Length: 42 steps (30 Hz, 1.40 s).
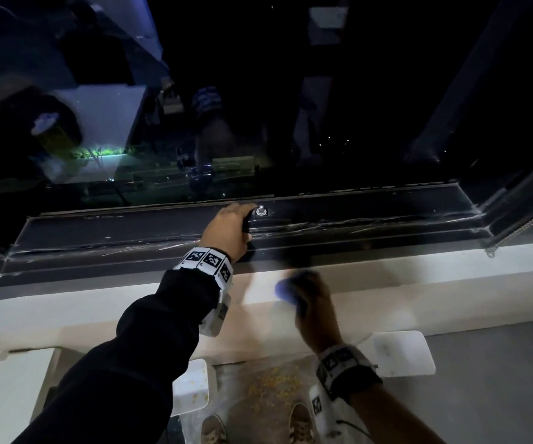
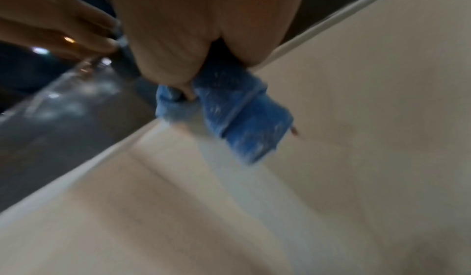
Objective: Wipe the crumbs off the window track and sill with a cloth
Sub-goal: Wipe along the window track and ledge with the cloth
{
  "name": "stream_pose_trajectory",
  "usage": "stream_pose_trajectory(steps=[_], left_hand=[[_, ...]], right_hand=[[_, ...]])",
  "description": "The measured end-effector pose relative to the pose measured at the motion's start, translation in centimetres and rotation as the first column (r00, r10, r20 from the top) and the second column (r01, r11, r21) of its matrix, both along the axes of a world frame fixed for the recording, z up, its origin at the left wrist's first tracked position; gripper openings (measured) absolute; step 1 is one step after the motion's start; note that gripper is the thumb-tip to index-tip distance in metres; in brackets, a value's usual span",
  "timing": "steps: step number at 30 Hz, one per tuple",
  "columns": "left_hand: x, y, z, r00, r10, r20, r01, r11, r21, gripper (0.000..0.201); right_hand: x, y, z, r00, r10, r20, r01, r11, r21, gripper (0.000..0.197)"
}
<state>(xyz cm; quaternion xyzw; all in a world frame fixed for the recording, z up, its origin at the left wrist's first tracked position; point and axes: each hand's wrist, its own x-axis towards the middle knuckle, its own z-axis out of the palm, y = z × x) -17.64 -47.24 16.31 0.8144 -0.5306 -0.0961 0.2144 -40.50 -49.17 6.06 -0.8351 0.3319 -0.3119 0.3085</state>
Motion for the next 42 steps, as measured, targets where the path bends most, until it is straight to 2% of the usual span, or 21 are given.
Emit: stream_pose_trajectory(steps=[1,3,5,7,9,11,15,17,19,21,22,24,25,28,30,32,33,35,36,39,42], left_hand=[[-0.1,0.0,-0.1,1.000,0.004,-0.001,-0.004,1.000,0.000,0.065],[-0.2,-0.2,-0.2,1.000,0.013,0.001,-0.013,1.000,-0.003,0.065],[-0.3,-0.2,-0.2,1.000,0.020,0.000,-0.020,1.000,0.000,0.065],[-0.2,-0.1,-0.2,1.000,0.026,0.002,-0.026,1.000,-0.002,0.065],[-0.2,0.0,-0.2,1.000,0.029,0.008,-0.029,1.000,0.001,0.064],[-0.2,-0.1,-0.2,1.000,0.028,0.009,-0.028,1.000,-0.001,0.064],[-0.1,-0.2,-0.1,1.000,0.031,0.004,-0.031,1.000,0.002,0.066],[-0.1,-0.2,0.0,1.000,0.028,0.002,-0.028,1.000,0.010,0.067],[-0.1,-0.3,0.0,1.000,0.027,0.000,-0.027,1.000,0.010,0.067],[0.0,-0.2,0.0,1.000,0.025,-0.004,-0.025,1.000,0.004,0.067],[0.0,-0.2,0.0,1.000,0.020,-0.006,-0.020,1.000,0.002,0.067],[0.1,-0.2,0.1,1.000,0.010,-0.012,-0.010,1.000,0.002,0.068],[0.1,-0.2,0.2,1.000,0.009,-0.016,-0.009,1.000,0.002,0.068],[0.1,-0.2,0.2,1.000,0.012,-0.025,-0.012,1.000,-0.005,0.068],[0.1,-0.1,0.1,1.000,0.005,-0.020,-0.005,1.000,-0.012,0.067],[0.1,0.0,0.0,1.000,-0.004,-0.018,0.003,1.000,-0.024,0.067],[0.1,0.0,0.1,1.000,-0.007,-0.017,0.006,1.000,-0.028,0.067],[0.1,0.1,0.1,1.000,-0.009,-0.019,0.009,0.999,-0.033,0.066],[0.1,0.1,0.2,1.000,-0.011,-0.024,0.010,0.999,-0.036,0.066],[0.2,0.1,0.1,0.998,-0.030,-0.049,0.028,0.999,-0.033,0.067],[0.3,0.1,0.1,0.998,-0.027,-0.052,0.026,0.999,-0.024,0.066]], right_hand=[[-0.1,1.0,0.7,0.994,0.109,0.011,-0.110,0.990,0.088,0.025],[-0.7,2.1,2.6,0.967,0.251,0.042,-0.245,0.878,0.411,0.019],[-1.9,1.6,3.6,0.983,0.185,0.013,-0.166,0.848,0.503,0.024],[-4.1,-0.7,3.3,0.994,-0.053,0.092,0.006,0.894,0.448,0.026],[-6.4,-4.2,2.2,0.942,-0.323,0.091,0.288,0.917,0.276,0.029],[-8.1,-8.1,-0.2,0.867,-0.495,-0.053,0.497,0.867,0.021,0.045],[-6.1,-10.2,-2.3,0.713,-0.682,-0.163,0.689,0.725,-0.016,0.030],[-3.7,-8.0,-2.6,0.731,-0.650,-0.209,0.647,0.757,-0.094,0.028],[-1.5,-4.4,-2.5,0.834,-0.517,-0.195,0.517,0.854,-0.052,0.028],[0.2,-1.2,-1.7,0.974,-0.194,-0.115,0.195,0.981,-0.007,0.028],[1.0,0.0,-1.2,0.996,0.028,-0.085,-0.029,1.000,-0.007,0.032],[2.0,0.8,0.1,0.944,0.324,-0.059,-0.324,0.946,0.022,0.042],[2.2,0.6,0.9,0.935,0.349,-0.066,-0.347,0.937,0.035,0.041],[1.6,-1.3,3.0,0.991,0.131,0.039,-0.133,0.989,0.061,0.036],[1.7,-2.5,4.1,0.986,-0.028,0.164,0.042,0.996,-0.081,0.033],[2.3,-2.4,3.1,0.975,-0.050,0.219,0.089,0.981,-0.174,0.023],[3.0,-2.0,2.0,0.975,-0.086,0.205,0.116,0.983,-0.139,0.020],[4.5,-0.4,1.0,0.971,-0.196,0.136,0.175,0.973,0.150,0.021],[4.9,0.3,0.0,0.985,-0.160,0.070,0.141,0.964,0.227,0.030],[5.6,2.4,-2.0,0.981,0.038,-0.191,-0.016,0.993,0.113,0.059],[5.7,3.1,-2.6,0.938,0.124,-0.325,-0.109,0.992,0.065,0.048]])
